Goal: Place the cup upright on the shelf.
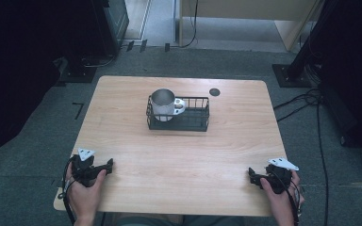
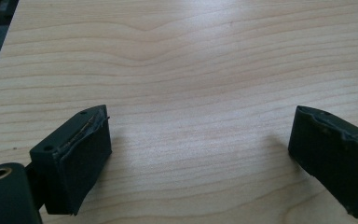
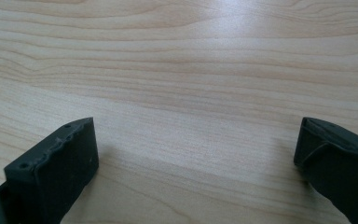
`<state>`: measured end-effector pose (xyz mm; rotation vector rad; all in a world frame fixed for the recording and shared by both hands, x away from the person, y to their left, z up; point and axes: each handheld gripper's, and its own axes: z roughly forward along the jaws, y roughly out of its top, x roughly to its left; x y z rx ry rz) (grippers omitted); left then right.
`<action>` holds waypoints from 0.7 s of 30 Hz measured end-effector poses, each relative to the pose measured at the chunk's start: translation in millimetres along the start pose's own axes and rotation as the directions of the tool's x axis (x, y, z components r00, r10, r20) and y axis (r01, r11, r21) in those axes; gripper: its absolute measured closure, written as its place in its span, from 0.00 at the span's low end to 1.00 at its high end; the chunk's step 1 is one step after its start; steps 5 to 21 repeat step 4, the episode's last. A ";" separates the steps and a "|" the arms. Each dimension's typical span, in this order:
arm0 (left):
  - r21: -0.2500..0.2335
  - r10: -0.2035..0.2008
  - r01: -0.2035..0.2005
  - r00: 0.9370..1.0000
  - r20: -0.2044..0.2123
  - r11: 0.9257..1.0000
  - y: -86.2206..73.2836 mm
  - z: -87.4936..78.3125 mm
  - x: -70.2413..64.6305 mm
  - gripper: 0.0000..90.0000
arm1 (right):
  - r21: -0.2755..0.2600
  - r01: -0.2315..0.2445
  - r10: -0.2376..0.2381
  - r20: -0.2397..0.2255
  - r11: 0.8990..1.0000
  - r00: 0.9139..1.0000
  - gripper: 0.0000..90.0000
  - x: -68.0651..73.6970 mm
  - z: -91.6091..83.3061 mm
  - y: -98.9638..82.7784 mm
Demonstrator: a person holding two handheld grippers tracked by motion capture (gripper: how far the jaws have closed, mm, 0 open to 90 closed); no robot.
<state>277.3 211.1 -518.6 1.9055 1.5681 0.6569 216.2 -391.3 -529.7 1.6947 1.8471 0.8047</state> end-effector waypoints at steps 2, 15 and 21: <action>0.001 -0.002 0.002 1.000 -0.004 1.000 0.2 0.1 -0.2 0.07 | 0.000 0.000 0.000 0.000 1.000 1.000 0.00 0.0 0.0 0.0; 0.001 -0.003 0.003 1.000 -0.004 1.000 0.2 0.1 -0.2 0.07 | 0.000 0.000 0.000 0.000 1.000 1.000 0.00 0.0 0.0 0.0; 0.001 -0.003 0.003 1.000 -0.004 1.000 0.2 0.1 -0.2 0.07 | 0.000 0.000 0.000 0.000 1.000 1.000 0.00 0.0 0.0 0.0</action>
